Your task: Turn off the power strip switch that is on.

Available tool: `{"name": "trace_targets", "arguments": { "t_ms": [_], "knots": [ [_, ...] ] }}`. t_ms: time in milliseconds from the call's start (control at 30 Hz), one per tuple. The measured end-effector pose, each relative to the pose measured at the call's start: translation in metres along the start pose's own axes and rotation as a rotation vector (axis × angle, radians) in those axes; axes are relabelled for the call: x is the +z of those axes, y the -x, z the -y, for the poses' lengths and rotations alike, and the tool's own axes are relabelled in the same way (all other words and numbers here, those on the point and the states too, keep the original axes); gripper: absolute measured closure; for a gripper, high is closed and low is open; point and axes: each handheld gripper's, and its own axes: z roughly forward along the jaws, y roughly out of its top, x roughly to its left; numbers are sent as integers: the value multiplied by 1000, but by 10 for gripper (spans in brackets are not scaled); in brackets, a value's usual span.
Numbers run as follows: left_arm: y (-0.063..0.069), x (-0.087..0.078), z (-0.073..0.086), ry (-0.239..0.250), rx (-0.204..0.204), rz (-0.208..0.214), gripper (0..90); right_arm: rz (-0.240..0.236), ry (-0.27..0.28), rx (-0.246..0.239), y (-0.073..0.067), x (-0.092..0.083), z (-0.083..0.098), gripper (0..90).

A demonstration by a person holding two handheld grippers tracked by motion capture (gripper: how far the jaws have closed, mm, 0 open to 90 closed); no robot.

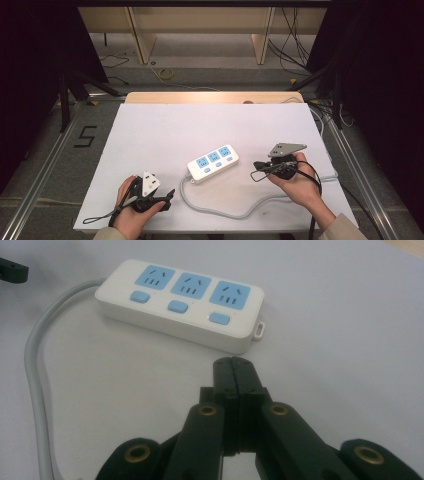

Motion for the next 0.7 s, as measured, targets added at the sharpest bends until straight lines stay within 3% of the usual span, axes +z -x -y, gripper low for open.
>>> {"name": "trace_targets", "arguments": {
  "t_ms": [700],
  "knots": [
    [0,0,0,0,-1,0,183,-8,-4,0,0,4,-5,900]
  ]
}}
